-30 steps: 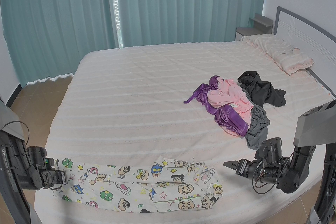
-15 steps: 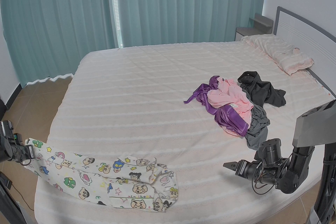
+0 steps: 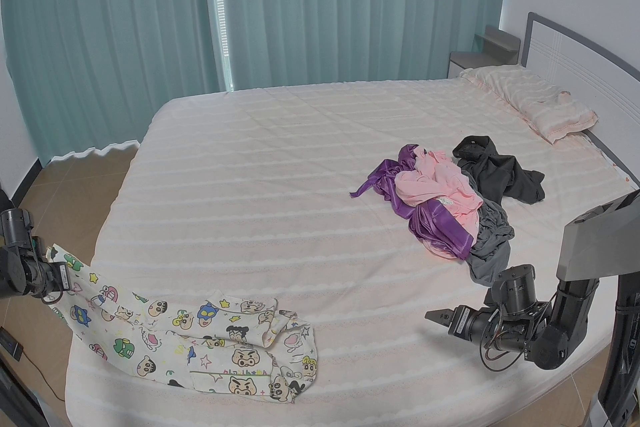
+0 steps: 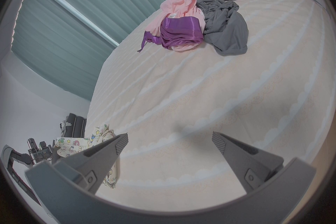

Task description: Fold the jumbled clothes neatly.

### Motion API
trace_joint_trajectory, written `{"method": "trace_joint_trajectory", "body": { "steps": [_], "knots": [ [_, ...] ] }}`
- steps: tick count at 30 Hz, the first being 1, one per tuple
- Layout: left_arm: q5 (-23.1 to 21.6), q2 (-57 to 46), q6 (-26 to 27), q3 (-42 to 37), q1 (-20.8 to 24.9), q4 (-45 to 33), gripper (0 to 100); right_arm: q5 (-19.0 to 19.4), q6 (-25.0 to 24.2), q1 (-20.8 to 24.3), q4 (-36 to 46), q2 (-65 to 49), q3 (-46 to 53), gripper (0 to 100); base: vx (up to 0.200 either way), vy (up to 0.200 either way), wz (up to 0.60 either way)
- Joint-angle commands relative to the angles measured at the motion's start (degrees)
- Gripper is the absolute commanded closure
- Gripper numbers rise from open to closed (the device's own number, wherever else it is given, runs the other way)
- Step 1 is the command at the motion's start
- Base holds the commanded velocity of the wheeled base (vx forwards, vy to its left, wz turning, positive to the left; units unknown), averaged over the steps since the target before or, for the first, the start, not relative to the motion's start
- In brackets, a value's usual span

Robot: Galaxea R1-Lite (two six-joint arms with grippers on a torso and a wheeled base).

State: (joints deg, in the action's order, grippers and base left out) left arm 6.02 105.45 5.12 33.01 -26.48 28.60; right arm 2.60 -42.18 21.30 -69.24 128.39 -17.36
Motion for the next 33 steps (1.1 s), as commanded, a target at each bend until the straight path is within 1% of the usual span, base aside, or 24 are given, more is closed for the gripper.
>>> {"method": "trace_joint_trajectory", "body": {
  "steps": [1, 4, 6, 8, 9, 10, 11, 12, 13, 17, 21, 23, 27, 33],
  "knots": [
    [6.9, -8.0, -10.0, -1.1, 17.6, -5.7, 100, 0.0, 0.0, 0.0, 0.0, 0.0, 0.0, 0, 0.000, 0.000, 0.00],
    [10.2, -8.5, -15.3, -1.1, 26.6, -7.0, 100, 0.0, 0.0, 0.0, 0.0, 0.1, 0.0, 0, 0.000, 0.000, 0.00],
    [13.6, -8.1, -17.9, -1.1, 31.8, -7.1, 100, 0.0, -0.1, 0.0, 0.0, 0.1, 0.0, 0, 0.000, 0.000, 0.00],
    [16.0, -7.2, -18.8, -1.0, 35.2, -7.0, 100, 0.0, -0.1, -0.1, 0.0, 0.1, -0.1, 0, 0.000, 0.000, 0.00],
    [17.1, -5.6, -19.6, -1.0, 37.8, -6.9, 100, 0.0, -0.1, 0.0, 0.0, 0.1, -0.1, 0, 0.000, 0.000, 0.00],
    [17.4, -4.5, -20.7, -0.8, 40.0, -6.7, 100, 0.0, -0.1, 0.0, 0.0, 0.2, -0.1, 0, 0.000, 0.000, 0.00],
    [17.5, -4.1, -21.3, -0.8, 41.0, -6.7, 100, 0.0, -0.1, 0.0, 0.0, 0.2, -0.1, 0, 0.000, 0.000, 0.00],
    [17.7, -2.8, -23.7, -0.4, 43.9, -6.8, 100, 0.0, 0.0, 0.0, 0.0, 0.4, -0.1, 0, 0.000, 0.000, 0.00],
    [18.1, -1.8, -24.8, -0.1, 45.6, -6.9, 100, 0.0, 0.0, 0.0, -0.1, 0.5, -0.1, 0, 0.000, 0.000, 0.00],
    [20.7, 4.4, -29.5, 1.7, 51.8, -6.7, 100, 0.0, 0.1, 0.0, -0.1, 0.5, -0.1, 0, 0.000, 0.000, 0.00],
    [21.0, 9.2, -33.2, 4.1, 55.7, -6.7, 100, 0.0, 0.2, 0.7, -0.1, 0.3, 0.0, 0, 0.000, 0.000, 0.00],
    [21.0, 11.3, -34.4, 5.0, 56.5, -6.6, 100, 0.0, 0.2, 0.7, -0.1, 0.3, 0.0, 0, 0.000, 0.000, 0.00],
    [21.0, 14.3, -38.5, 8.2, 59.4, -7.0, 100, 0.0, 0.1, 0.7, -0.1, 0.5, -0.1, 0, 0.000, 0.000, 0.00],
    [21.0, 16.5, -41.5, 10.4, 62.9, -7.2, 100, 0.0, 0.2, 0.7, -0.1, 0.5, -0.1, 0, 0.000, 0.000, 0.00]
  ]
}}
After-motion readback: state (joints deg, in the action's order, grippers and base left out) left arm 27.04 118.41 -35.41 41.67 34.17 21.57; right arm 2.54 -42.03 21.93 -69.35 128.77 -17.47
